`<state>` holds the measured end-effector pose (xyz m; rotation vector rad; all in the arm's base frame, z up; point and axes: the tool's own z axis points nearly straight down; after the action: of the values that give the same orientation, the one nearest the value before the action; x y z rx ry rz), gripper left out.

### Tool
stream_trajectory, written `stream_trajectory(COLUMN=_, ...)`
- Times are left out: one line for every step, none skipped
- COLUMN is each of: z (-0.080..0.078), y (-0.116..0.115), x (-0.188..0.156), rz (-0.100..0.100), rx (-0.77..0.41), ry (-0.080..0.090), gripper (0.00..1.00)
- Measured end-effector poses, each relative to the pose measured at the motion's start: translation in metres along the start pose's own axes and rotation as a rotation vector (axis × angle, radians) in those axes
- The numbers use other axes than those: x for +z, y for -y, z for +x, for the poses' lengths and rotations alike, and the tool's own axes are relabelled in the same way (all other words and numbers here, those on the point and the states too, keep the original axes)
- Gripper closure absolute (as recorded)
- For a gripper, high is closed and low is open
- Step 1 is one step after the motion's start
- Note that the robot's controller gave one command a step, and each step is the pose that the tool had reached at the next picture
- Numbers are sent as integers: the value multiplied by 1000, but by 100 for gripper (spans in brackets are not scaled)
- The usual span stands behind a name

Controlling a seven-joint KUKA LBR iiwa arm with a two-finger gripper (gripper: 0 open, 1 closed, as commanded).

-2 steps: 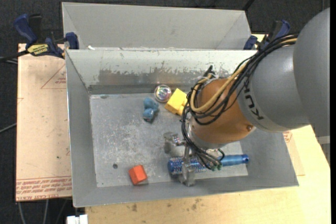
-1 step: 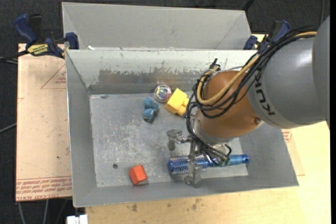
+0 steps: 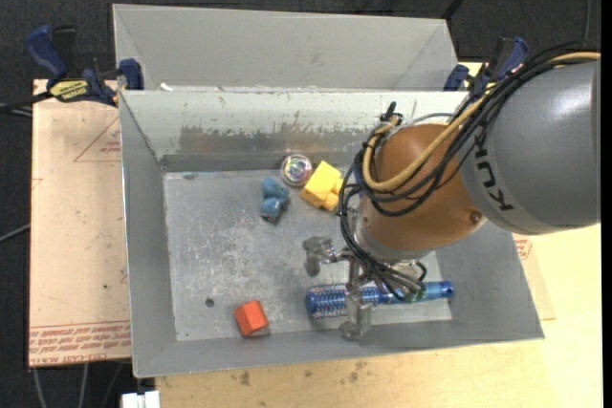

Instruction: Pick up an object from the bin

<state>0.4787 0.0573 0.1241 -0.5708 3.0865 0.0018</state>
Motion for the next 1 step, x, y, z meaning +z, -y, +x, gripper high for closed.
stream_trajectory(z=-7, y=9, x=53, rz=4, rx=-83, ry=16, gripper=0)
